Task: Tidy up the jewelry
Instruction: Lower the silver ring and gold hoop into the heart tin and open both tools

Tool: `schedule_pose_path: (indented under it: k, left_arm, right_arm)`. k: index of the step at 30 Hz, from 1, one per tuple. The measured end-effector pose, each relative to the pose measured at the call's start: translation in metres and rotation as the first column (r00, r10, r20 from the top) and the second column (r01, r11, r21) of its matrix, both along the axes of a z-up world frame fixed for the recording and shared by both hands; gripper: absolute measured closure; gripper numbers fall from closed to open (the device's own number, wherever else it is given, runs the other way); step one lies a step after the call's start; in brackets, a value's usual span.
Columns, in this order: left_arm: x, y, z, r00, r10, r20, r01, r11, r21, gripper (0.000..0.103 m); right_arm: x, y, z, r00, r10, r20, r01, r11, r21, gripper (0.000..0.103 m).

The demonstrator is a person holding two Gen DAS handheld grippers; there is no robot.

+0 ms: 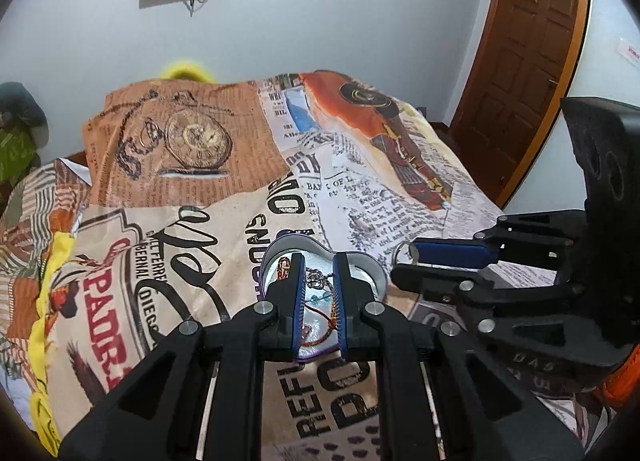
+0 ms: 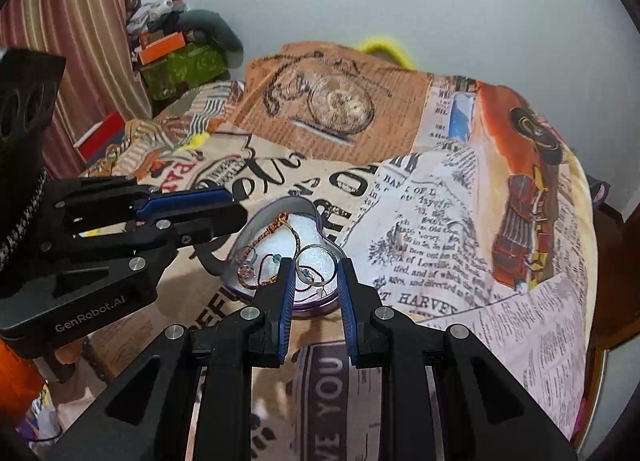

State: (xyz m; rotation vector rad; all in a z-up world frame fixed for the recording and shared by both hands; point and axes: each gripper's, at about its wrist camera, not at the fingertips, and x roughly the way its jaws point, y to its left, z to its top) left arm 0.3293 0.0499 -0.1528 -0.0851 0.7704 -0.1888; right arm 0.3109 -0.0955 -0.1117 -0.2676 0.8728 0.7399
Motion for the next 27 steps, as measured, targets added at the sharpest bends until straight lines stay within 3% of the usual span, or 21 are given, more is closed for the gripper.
schedule_pose_path:
  k: [12, 27]
  left_arm:
    - [0.024, 0.01, -0.025, 0.997, 0.013, -0.082, -0.015, 1.0, -0.018, 0.091]
    - [0.021, 0.016, -0.023, 0.995, 0.038, -0.095, -0.039, 0.999, -0.018, 0.09]
  right_arm:
    - [0.02, 0.014, -0.026, 0.995, 0.018, -0.094, -0.02, 1.0, -0.021, 0.084]
    - [0.023, 0.027, -0.035, 0.996, 0.019, -0.091, -0.025, 0.998, -0.055, 0.084]
